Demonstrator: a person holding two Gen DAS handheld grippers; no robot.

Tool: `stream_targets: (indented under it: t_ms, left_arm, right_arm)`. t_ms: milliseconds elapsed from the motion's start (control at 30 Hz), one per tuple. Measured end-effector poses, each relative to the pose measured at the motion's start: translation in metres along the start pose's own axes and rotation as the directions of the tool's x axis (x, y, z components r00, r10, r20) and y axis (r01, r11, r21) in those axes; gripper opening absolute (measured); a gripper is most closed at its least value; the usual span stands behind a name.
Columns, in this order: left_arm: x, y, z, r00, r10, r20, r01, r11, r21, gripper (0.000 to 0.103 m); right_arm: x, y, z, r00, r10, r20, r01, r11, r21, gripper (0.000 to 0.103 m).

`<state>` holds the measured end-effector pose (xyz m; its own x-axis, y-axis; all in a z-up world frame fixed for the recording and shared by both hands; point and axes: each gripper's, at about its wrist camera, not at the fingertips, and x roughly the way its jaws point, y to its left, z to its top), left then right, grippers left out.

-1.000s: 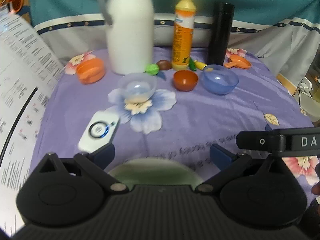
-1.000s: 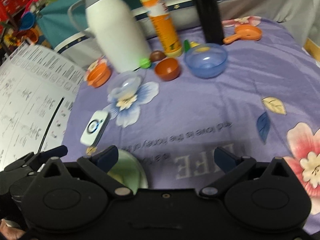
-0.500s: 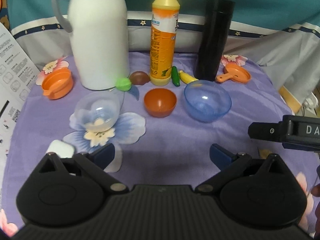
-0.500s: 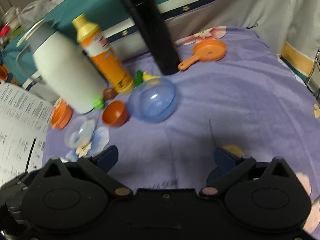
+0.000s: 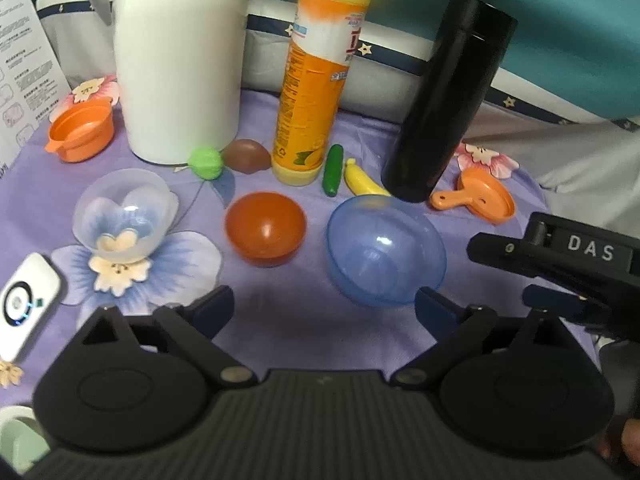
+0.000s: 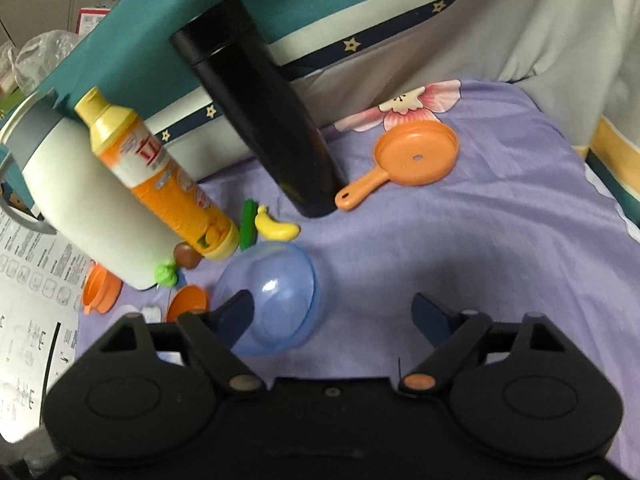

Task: Organize plates and bowls
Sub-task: 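Move both grippers to the blue bowl and close on its rim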

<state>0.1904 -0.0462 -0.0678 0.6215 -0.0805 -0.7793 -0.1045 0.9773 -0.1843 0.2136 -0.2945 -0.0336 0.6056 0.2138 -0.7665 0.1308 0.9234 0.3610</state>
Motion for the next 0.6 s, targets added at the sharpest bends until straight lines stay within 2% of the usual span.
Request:
stream_targets:
  t_ms: [133,200,367,467,533,600]
  left_arm:
    - [0.013,-0.007,0.003,1.0,0.006,0.013,-0.005,0.999,-0.045,0.091]
    - [0.019,-0.008,0.004,1.0,0.003,0.012,-0.003,0.998,-0.067,0.083]
    - [0.031,-0.011,0.004,1.0,0.017,0.009,-0.016,0.996,-0.092,0.072]
    - [0.042,-0.011,0.004,1.0,0.017,-0.01,-0.018,0.995,-0.102,0.07]
    - [0.048,-0.011,0.003,1.0,0.017,-0.022,-0.019,0.995,-0.102,0.063]
    - [0.053,-0.011,0.002,0.999,0.008,-0.037,-0.012,0.995,-0.097,0.048]
  right_arm:
    - [0.015,-0.009,0.01,0.999,0.029,-0.02,-0.029,1.0,0.007,0.071]
    - [0.024,-0.011,0.015,0.999,0.042,-0.033,-0.042,0.999,0.0,0.066]
    - [0.042,-0.009,0.024,0.995,0.079,-0.057,-0.081,0.996,-0.025,0.056]
    - [0.053,-0.005,0.026,0.993,0.09,-0.071,-0.093,0.995,-0.038,0.045]
    - [0.061,-0.002,0.027,0.992,0.096,-0.079,-0.1,0.994,-0.045,0.04]
    - [0.068,0.001,0.026,0.991,0.102,-0.086,-0.106,0.993,-0.05,0.035]
